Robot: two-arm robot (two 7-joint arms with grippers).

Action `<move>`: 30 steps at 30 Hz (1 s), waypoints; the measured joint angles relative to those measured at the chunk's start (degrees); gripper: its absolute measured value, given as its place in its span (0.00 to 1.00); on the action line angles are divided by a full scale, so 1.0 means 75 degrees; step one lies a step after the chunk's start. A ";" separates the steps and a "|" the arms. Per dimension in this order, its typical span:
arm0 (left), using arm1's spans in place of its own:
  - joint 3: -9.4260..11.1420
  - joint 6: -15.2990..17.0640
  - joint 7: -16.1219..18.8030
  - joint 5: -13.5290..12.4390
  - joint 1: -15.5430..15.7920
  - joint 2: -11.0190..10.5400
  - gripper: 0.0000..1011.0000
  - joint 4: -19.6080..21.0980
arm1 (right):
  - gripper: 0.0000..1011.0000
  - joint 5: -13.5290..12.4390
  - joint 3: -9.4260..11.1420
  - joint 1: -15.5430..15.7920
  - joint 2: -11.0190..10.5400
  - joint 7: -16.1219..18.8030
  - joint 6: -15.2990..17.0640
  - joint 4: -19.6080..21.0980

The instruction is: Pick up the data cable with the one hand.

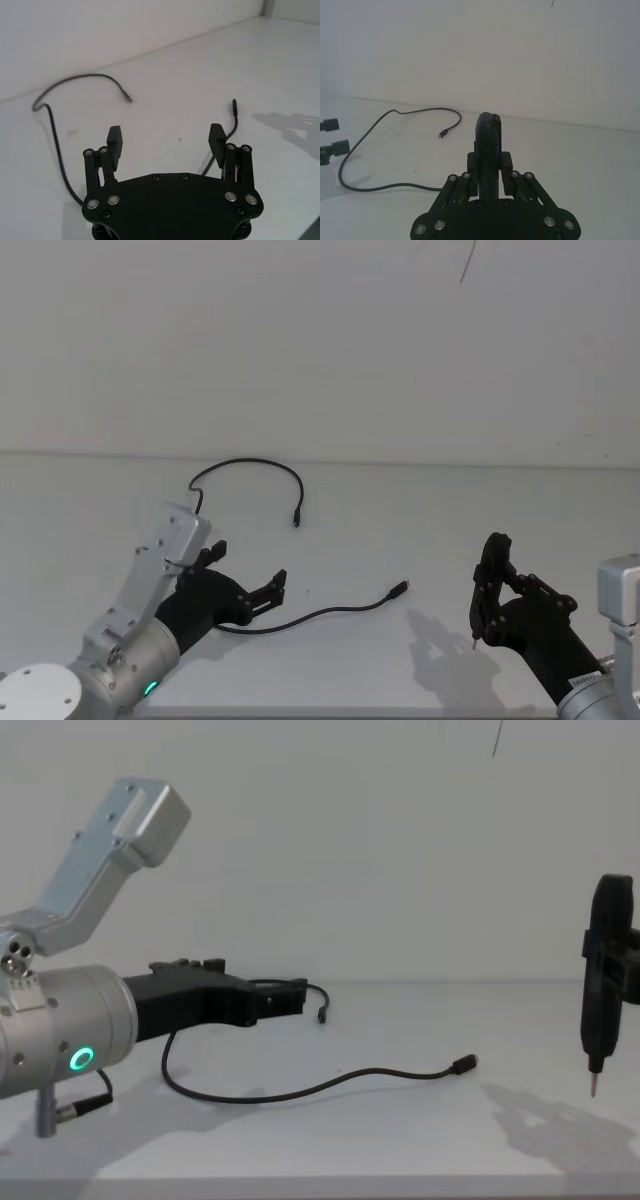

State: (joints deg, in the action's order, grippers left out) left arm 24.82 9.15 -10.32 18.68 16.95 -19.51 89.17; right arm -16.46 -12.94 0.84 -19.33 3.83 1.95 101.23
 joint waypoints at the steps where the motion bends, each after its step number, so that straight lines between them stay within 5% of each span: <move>1: 0.0000 0.0084 -0.0037 0.0038 0.0019 0.0028 0.99 -0.0019 | 0.27 0.0000 0.0000 0.0000 0.0000 0.0000 0.0000 0.0000; 11: 0.0115 0.0553 -0.0471 0.0175 0.0262 0.0090 0.99 -0.0221 | 0.27 0.0000 0.0000 0.0000 0.0000 0.0000 0.0000 0.0000; 30: 0.0491 0.0690 -0.1730 0.0146 0.1103 0.0032 0.99 -0.1062 | 0.27 0.0000 0.0000 0.0000 0.0000 0.0000 0.0000 0.0000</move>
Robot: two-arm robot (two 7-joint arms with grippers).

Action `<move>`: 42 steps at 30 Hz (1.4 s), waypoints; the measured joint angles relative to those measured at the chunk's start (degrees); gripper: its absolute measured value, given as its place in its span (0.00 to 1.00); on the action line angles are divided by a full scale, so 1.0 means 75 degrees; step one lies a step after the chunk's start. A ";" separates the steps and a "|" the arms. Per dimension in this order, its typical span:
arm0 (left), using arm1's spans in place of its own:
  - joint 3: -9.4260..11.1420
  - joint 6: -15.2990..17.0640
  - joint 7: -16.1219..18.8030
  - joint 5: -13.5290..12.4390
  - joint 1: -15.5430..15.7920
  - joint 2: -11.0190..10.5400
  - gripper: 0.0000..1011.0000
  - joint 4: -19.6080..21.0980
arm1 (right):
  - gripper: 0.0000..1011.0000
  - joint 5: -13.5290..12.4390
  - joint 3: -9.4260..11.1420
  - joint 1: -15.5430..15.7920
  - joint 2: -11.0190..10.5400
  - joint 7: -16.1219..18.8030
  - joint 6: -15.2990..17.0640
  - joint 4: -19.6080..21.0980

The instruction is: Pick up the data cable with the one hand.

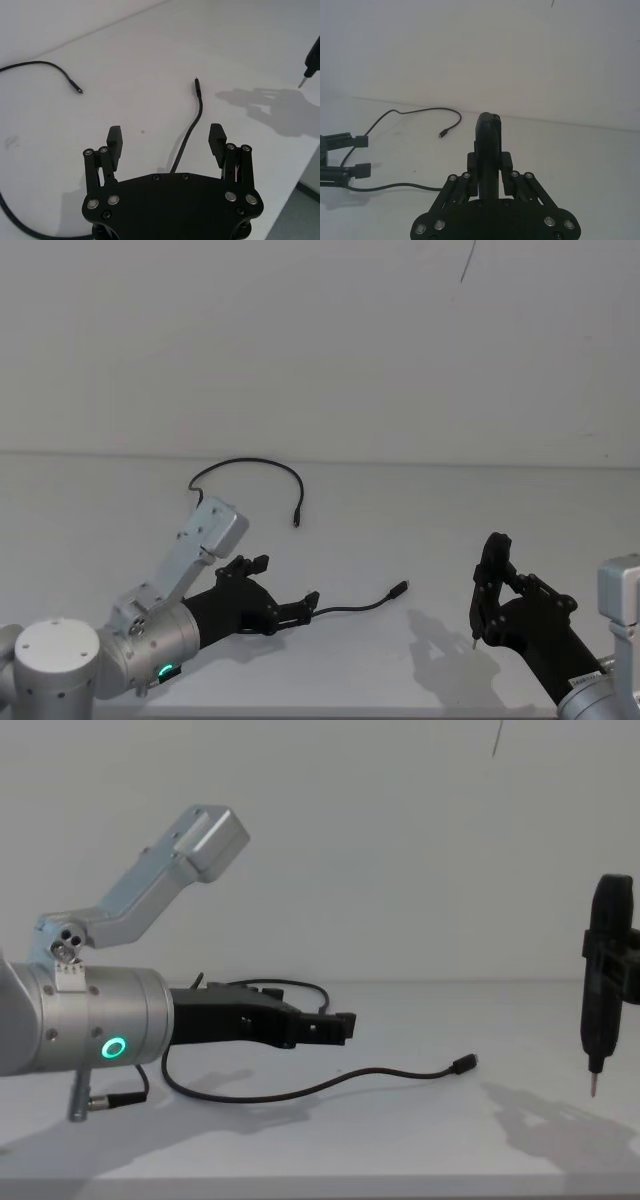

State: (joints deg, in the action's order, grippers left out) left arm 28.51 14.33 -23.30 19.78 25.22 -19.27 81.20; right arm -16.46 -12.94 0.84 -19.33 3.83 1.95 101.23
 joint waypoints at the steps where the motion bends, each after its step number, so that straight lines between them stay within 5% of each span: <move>1: 0.0018 0.0000 -0.0037 -0.0003 0.0039 -0.0003 0.99 -0.0042 | 0.27 0.0000 0.0000 0.0000 0.0000 0.0000 0.0000 0.0000; 21: 0.0825 -0.0501 -0.1349 -0.0447 0.1205 -0.0045 0.99 -0.1416 | 0.27 0.0000 0.0000 0.0000 0.0000 0.0000 0.0000 0.0000; 42: 0.1233 -0.1220 -0.1658 -0.0923 0.1809 0.0441 0.99 -0.2653 | 0.27 0.0000 0.0000 0.0000 0.0000 0.0000 0.0000 0.0000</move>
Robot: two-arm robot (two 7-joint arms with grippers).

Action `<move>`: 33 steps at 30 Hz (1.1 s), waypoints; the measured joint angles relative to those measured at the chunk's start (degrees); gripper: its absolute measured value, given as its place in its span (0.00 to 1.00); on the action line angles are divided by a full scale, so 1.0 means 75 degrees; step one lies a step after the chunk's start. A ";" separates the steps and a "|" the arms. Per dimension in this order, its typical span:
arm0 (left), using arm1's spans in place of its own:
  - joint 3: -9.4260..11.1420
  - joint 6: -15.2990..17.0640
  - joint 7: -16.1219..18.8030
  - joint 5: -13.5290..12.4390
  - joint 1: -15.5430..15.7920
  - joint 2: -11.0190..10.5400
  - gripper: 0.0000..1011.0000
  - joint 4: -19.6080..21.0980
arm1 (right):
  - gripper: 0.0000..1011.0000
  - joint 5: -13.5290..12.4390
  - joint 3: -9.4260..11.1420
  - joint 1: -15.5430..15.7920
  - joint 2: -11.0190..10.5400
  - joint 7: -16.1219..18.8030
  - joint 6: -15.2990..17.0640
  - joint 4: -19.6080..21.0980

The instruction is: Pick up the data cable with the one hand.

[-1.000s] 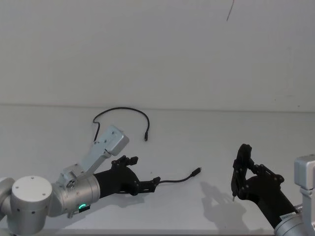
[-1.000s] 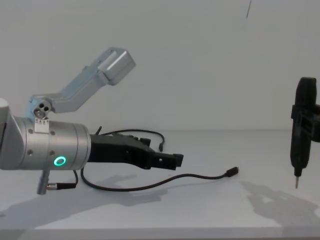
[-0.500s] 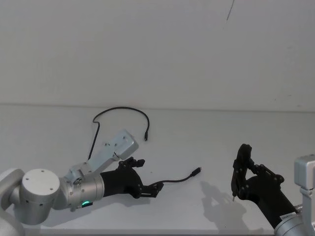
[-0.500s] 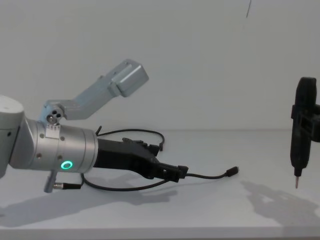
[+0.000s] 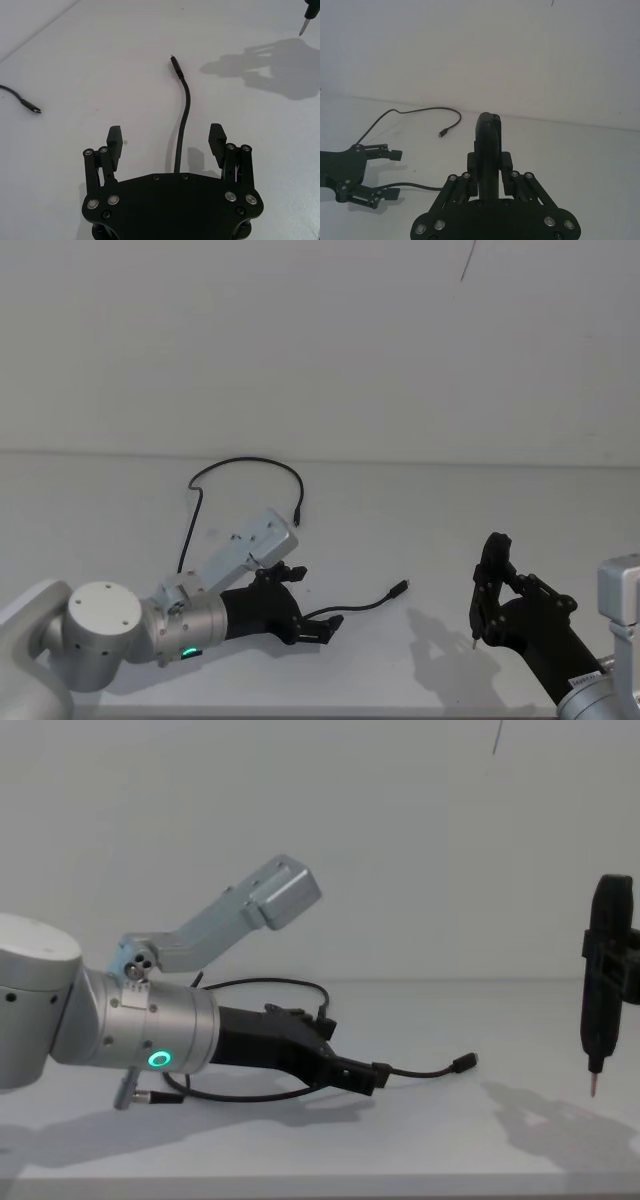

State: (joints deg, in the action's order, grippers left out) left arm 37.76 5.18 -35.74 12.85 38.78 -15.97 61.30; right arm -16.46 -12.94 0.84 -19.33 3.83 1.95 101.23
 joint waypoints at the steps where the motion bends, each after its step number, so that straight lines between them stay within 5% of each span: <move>1: 0.0001 0.0000 -0.0004 0.0000 0.0009 0.0027 0.99 -0.0032 | 0.27 0.0000 0.0000 0.0000 0.0000 0.0000 0.0000 0.0000; 13: -0.0086 0.0193 0.0056 0.0093 0.0018 0.0399 0.99 -0.0351 | 0.27 0.0000 0.0000 0.0000 0.0000 0.0000 0.0000 0.0000; 20: -0.0218 0.0363 0.0218 0.0173 0.0001 0.0642 0.86 -0.0589 | 0.27 0.0000 0.0000 0.0000 0.0000 0.0000 0.0000 0.0000; 33: -0.0330 0.0497 0.0351 0.0235 0.0011 0.0852 0.42 -0.0831 | 0.27 0.0000 0.0000 0.0000 0.0000 0.0000 0.0000 0.0000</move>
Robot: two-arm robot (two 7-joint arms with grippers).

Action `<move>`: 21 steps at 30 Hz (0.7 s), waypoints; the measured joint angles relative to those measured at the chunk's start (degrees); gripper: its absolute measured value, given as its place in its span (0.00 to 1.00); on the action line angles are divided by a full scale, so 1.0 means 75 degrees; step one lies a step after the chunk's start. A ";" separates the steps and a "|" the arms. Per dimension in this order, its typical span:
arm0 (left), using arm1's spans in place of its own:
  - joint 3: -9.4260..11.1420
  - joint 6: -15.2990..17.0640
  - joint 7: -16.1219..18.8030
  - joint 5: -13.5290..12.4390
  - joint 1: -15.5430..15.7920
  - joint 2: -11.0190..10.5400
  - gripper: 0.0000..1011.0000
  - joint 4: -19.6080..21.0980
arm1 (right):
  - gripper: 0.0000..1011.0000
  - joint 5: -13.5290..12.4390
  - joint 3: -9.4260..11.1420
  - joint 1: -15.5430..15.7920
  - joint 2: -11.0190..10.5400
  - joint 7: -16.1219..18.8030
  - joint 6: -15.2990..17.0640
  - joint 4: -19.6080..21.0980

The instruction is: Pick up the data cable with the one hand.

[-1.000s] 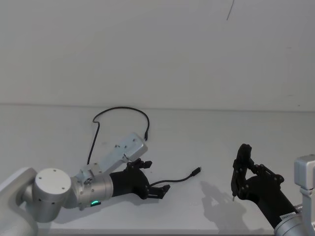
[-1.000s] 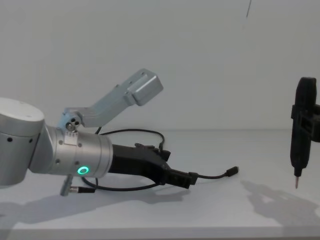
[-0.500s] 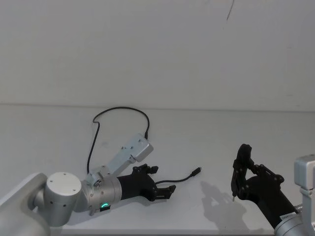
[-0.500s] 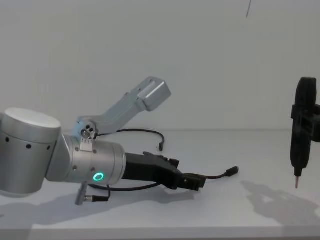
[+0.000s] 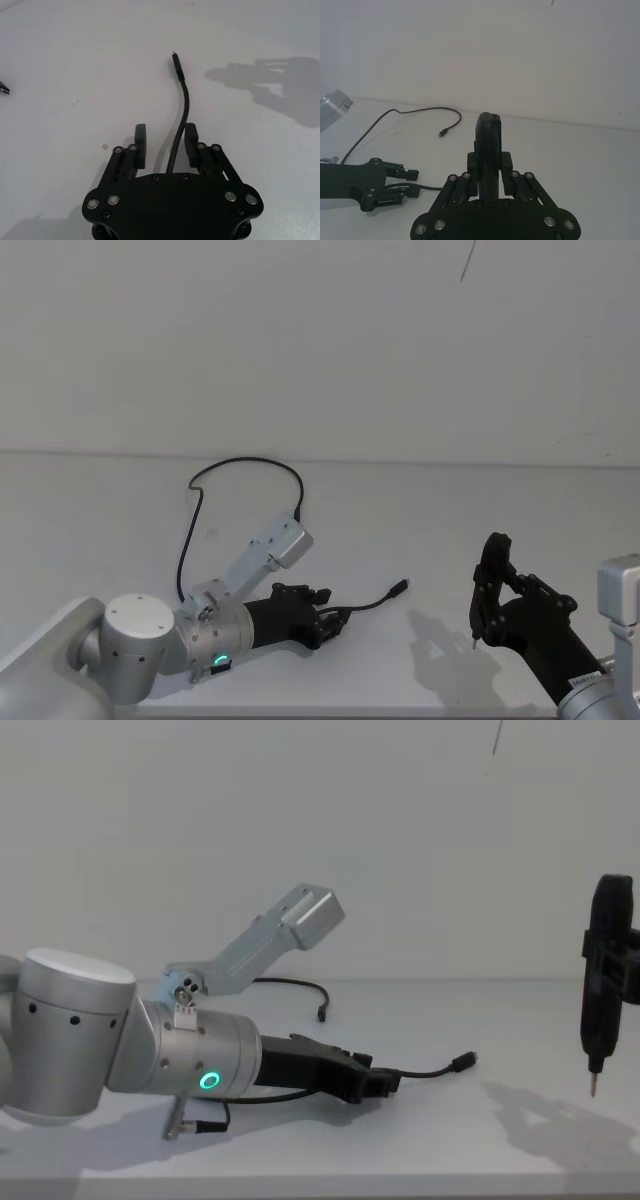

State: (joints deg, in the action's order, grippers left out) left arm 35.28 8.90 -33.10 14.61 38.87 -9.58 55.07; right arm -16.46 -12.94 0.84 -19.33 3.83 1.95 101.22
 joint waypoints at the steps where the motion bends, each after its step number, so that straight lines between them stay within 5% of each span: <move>1: -0.0003 0.0004 0.0004 0.0001 0.0001 0.0007 0.40 -0.0006 | 0.27 0.0000 0.0000 0.0000 0.0000 0.0000 0.0000 0.0000; 12: -0.0035 0.0043 0.0043 0.0019 0.0007 0.0069 0.07 -0.0073 | 0.27 0.0000 0.0000 0.0000 0.0000 0.0000 0.0000 0.0000; 21: -0.0131 -0.0009 0.0041 0.0108 -0.0039 0.0087 0.04 -0.0036 | 0.27 0.0000 0.0000 0.0000 0.0000 0.0000 0.0000 0.0000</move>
State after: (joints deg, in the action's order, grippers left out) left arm 34.30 8.84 -32.80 15.42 38.57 -8.93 54.80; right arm -16.46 -12.94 0.84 -19.33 3.83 1.95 101.23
